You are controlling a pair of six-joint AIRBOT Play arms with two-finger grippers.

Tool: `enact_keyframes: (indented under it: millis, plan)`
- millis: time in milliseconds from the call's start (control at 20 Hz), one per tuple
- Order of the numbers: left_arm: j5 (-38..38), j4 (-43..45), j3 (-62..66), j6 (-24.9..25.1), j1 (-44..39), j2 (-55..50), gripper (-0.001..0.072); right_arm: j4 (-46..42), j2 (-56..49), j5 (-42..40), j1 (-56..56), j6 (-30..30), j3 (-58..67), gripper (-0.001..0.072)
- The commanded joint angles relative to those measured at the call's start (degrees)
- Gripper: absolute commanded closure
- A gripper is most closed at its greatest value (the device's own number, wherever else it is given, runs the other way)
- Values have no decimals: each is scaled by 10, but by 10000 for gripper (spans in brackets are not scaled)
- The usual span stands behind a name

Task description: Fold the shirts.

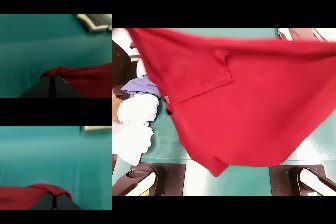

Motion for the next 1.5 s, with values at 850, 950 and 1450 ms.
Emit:
enact_keyframes:
  millis: [850,950,1450]
  plan:
    - [-70,19,81,85,35,-383,686,-86,-323,-90,89,-34,1,700]
    - [-89,19,28,85,31,-374,686,-87,-293,-94,89,-48,-64,700]
    - [-1,20,-180,75,-7,-361,166,-50,-270,-129,97,-50,-240,349]
